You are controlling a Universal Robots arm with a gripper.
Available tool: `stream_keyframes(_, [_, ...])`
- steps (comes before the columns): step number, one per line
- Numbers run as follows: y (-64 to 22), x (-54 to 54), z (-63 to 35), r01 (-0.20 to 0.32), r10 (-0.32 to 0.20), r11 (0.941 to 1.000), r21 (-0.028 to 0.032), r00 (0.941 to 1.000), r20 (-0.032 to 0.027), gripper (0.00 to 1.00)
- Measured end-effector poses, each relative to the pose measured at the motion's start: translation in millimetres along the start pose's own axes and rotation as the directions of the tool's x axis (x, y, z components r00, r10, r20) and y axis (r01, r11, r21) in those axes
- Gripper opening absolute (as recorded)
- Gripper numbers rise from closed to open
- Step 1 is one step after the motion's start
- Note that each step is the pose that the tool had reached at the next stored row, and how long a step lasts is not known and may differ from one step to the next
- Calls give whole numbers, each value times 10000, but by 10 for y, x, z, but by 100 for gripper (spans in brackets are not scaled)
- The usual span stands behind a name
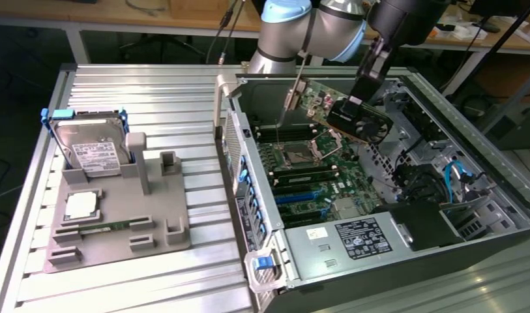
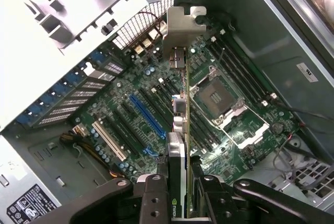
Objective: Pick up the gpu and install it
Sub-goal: 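Insert the gpu into the slot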
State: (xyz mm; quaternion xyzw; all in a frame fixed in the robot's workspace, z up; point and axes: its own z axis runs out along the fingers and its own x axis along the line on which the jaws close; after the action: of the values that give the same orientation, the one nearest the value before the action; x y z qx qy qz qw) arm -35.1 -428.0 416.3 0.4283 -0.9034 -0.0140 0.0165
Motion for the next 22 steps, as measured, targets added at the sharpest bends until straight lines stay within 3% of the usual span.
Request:
stream_keyframes(13, [0, 0, 8, 1054, -1054, 9944, 17, 9944, -42, 27])
stream_keyframes(22, [-1, 0, 14, 2076, -2075, 9782, 29, 9782, -85, 27])
